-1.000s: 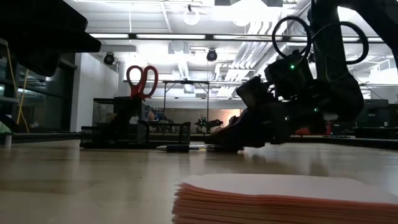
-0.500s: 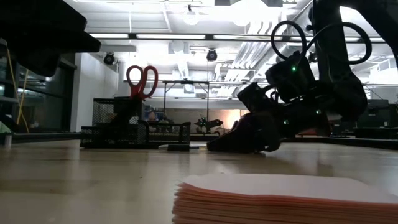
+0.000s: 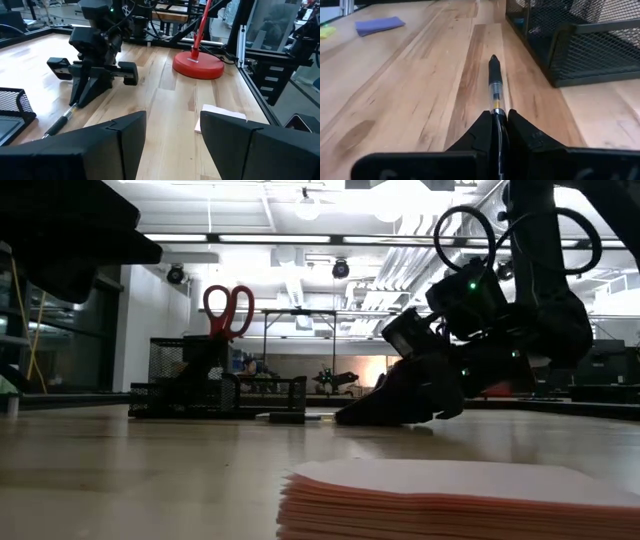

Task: Pick and place office supplies into organizer
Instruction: Put the transparent pen into the desk organizer

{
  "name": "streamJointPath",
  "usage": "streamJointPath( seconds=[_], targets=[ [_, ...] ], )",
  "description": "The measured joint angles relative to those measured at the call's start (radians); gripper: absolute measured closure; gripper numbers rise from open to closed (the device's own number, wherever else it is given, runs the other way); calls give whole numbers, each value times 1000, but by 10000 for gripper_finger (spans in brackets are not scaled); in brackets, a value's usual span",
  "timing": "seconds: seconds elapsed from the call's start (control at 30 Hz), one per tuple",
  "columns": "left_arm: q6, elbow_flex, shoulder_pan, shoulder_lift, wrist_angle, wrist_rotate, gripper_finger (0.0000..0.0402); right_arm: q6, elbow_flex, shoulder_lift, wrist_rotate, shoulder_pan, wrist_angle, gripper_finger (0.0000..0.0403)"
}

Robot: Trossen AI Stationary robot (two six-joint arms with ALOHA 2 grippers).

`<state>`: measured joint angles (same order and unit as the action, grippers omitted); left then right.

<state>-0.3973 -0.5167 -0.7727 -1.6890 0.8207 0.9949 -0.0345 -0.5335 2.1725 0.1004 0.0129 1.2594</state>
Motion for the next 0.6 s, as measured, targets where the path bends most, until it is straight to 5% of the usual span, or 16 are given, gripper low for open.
streamJointPath(
  seconds=[0.47,0.6],
  targets=[
    [8,-20,43,0,4,-12,224,49,3,-269,-120,132,-364,378],
    [8,-39,106,0,-20,-149,224,70,2,-370,-165,193,-468,380]
  ],
)
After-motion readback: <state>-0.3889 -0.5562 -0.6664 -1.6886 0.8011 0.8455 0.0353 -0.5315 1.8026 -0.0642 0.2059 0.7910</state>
